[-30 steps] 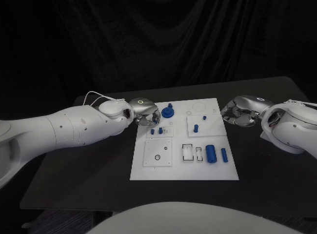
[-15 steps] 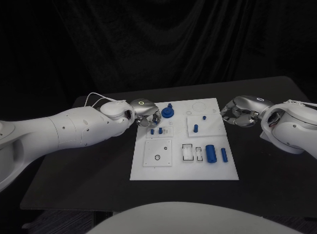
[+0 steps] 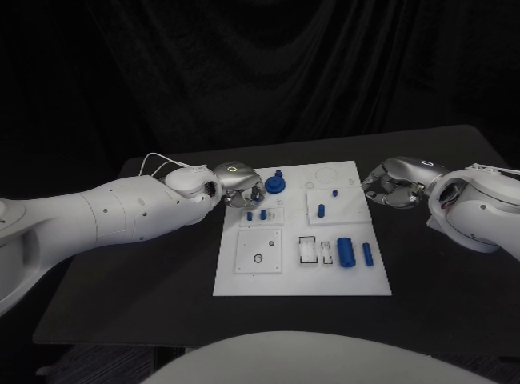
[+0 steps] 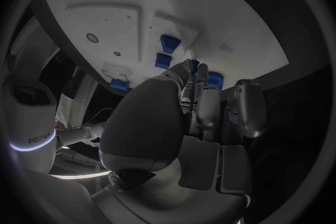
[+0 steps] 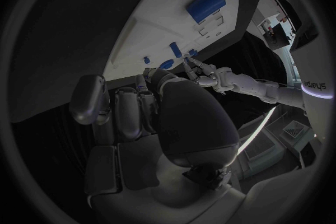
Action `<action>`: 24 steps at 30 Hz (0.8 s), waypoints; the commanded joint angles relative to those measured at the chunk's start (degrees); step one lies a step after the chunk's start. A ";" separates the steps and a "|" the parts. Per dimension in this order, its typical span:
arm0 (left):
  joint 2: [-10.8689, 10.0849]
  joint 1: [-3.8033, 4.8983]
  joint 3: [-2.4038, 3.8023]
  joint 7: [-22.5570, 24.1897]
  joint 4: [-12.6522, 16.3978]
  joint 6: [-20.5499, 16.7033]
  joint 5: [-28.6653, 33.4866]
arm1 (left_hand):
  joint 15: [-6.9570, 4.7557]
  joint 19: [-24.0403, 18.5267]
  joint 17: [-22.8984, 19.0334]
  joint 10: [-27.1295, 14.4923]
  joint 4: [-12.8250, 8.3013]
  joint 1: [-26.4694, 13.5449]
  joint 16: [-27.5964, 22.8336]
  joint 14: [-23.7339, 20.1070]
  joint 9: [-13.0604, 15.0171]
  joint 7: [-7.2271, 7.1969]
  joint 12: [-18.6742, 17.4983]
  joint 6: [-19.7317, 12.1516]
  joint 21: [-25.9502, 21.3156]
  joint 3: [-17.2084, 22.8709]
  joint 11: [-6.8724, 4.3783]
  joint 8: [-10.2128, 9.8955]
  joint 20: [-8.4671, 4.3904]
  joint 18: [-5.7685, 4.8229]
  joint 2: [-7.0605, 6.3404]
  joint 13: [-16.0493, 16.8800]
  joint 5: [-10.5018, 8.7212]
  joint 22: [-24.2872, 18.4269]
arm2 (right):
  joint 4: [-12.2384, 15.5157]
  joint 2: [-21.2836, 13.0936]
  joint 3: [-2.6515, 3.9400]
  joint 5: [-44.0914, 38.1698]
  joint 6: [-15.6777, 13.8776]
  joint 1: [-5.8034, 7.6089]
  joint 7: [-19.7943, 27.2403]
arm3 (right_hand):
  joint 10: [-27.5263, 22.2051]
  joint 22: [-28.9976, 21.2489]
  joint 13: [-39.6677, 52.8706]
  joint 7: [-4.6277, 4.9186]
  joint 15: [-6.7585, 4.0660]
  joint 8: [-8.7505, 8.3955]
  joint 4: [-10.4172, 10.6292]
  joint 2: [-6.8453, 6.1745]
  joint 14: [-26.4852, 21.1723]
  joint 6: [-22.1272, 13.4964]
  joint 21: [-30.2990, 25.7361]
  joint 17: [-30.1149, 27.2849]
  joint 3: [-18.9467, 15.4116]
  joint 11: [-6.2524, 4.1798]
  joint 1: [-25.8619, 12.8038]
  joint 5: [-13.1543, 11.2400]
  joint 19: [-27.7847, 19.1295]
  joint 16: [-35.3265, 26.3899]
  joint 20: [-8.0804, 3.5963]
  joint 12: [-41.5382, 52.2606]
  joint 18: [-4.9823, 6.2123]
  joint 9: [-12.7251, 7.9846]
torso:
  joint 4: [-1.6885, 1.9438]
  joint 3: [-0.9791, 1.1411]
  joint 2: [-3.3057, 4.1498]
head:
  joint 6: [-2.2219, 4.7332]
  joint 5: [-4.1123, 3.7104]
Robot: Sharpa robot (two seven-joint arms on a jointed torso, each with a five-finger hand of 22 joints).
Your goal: Assemble the parts on the task board
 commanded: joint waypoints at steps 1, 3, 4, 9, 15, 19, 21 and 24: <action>0.19 -0.06 0.07 0.19 0.20 -1.89 -0.04 | -0.05 -0.27 -0.12 0.31 -0.41 0.11 -0.41 -0.35 0.01 -0.03 0.25 -0.25 -0.30 -0.06 0.00 -0.19 0.02 -0.77 0.27 0.07 0.16 9.73 | 0.09 -0.07 0.04 -0.11 0.39 -0.14 -0.50 | -0.33 7.89 0.83 0.08 0.45 -0.36 -0.11 -0.34 0.46 0.28 -0.30 -0.05 0.31 -0.14 -0.03 0.17 -0.46 -0.35 0.09 -0.17 0.42 -0.06 | 0.02 0.00 -0.03 | -0.01 -0.02; 0.21 -0.06 0.07 0.13 0.21 -1.87 -0.04 | -0.05 -0.27 -0.12 0.31 -0.41 0.11 -0.41 -0.35 0.01 -0.03 0.25 -0.25 -0.30 -0.06 0.00 -0.19 0.02 -0.77 0.27 0.07 0.16 9.73 | 0.08 -0.06 0.04 -0.11 0.42 -0.14 -0.51 | -0.33 7.89 0.83 0.08 0.45 -0.36 -0.11 -0.34 0.46 0.28 -0.30 -0.05 0.31 -0.14 -0.03 0.17 -0.46 -0.35 0.09 -0.17 0.42 -0.06 | 0.01 0.01 -0.04 | -0.01 -0.02; 0.22 -0.06 0.07 0.09 0.21 -1.80 -0.04 | -0.05 -0.18 -0.01 0.34 -0.41 0.10 -0.37 -0.29 0.01 -0.02 0.25 -0.25 -0.17 -0.07 0.01 -0.20 0.02 -0.80 0.27 0.07 0.16 9.77 | 0.07 -0.05 0.04 -0.11 0.43 -0.14 -0.52 | -0.33 7.89 0.83 0.08 0.45 -0.36 -0.11 -0.34 0.46 0.28 -0.30 -0.05 0.31 -0.14 -0.03 0.17 -0.46 -0.35 0.09 -0.17 0.42 -0.06 | 0.02 0.01 -0.03 | -0.01 0.01; 0.27 -0.06 0.07 -0.02 0.17 -1.79 -0.04 | -0.06 0.04 0.42 0.38 -0.39 0.05 -0.20 -0.07 0.00 -0.01 0.25 -0.28 0.16 -0.09 0.03 -0.24 0.01 -0.88 0.25 0.09 0.16 9.88 | 0.05 -0.03 0.04 -0.11 0.43 -0.19 -0.52 | -0.31 7.87 0.85 0.09 0.45 -0.36 -0.15 -0.33 0.47 0.30 -0.38 -0.01 0.37 -0.13 -0.02 0.17 -0.48 -0.32 0.08 -0.15 0.43 -0.07 | 0.00 -0.03 -0.02 | -0.01 -0.01; 0.11 -0.07 0.07 -0.05 0.47 -2.21 -0.04 | -0.08 0.06 0.39 0.47 -0.38 0.02 -0.20 -0.04 -0.01 0.01 0.26 -0.24 0.18 -0.10 0.04 -0.24 0.01 -0.88 0.26 0.12 0.17 9.88 | 0.04 -0.07 0.04 -0.11 0.44 -0.23 -0.54 | -0.31 7.87 0.85 0.09 0.45 -0.36 -0.15 -0.33 0.47 0.30 -0.38 -0.01 0.37 -0.13 -0.02 0.17 -0.48 -0.32 0.08 -0.15 0.43 -0.07 | -0.02 -0.04 0.00 | -0.01 -0.02; -0.01 -0.07 0.07 -0.06 0.68 -2.18 -0.04 | -0.09 0.03 0.27 0.54 -0.39 0.02 -0.25 -0.07 0.00 0.02 0.27 -0.18 0.12 -0.11 0.03 -0.23 0.00 -0.86 0.25 0.14 0.17 9.86 | 0.02 -0.08 0.04 -0.11 0.45 -0.25 -0.56 | -0.31 7.87 0.85 0.09 0.45 -0.36 -0.15 -0.33 0.47 0.30 -0.38 -0.01 0.37 -0.13 -0.02 0.17 -0.48 -0.32 0.08 -0.15 0.43 -0.07 | -0.01 -0.03 -0.03 | -0.01 -0.04; -0.06 -0.07 0.07 -0.07 0.79 -2.18 -0.04 | -0.09 0.03 0.27 0.54 -0.39 0.02 -0.25 -0.07 0.00 0.02 0.27 -0.18 0.12 -0.11 0.03 -0.23 0.00 -0.86 0.25 0.14 0.17 9.86 | 0.02 -0.09 0.04 -0.11 0.45 -0.27 -0.56 | -0.31 7.87 0.85 0.09 0.45 -0.37 -0.22 -0.33 0.46 0.32 -0.40 -0.02 0.44 -0.12 0.00 0.17 -0.49 -0.33 0.08 -0.15 0.43 -0.07 | -0.01 -0.03 -0.08 | -0.01 -0.02; -0.12 -0.07 0.07 -0.07 0.90 -2.16 -0.04 | -0.12 0.03 0.21 0.72 -0.40 -0.04 -0.28 -0.04 0.04 0.07 0.26 0.11 0.09 -0.16 0.03 -0.15 -0.01 -0.86 0.23 0.20 0.19 9.86 | 0.00 -0.06 0.04 -0.11 0.45 -0.31 -0.57 | -0.31 7.87 0.85 0.09 0.45 -0.37 -0.22 -0.33 0.46 0.32 -0.40 -0.02 0.44 -0.12 0.00 0.17 -0.49 -0.33 0.08 -0.15 0.43 -0.07 | -0.02 -0.03 -0.11 | -0.01 -0.06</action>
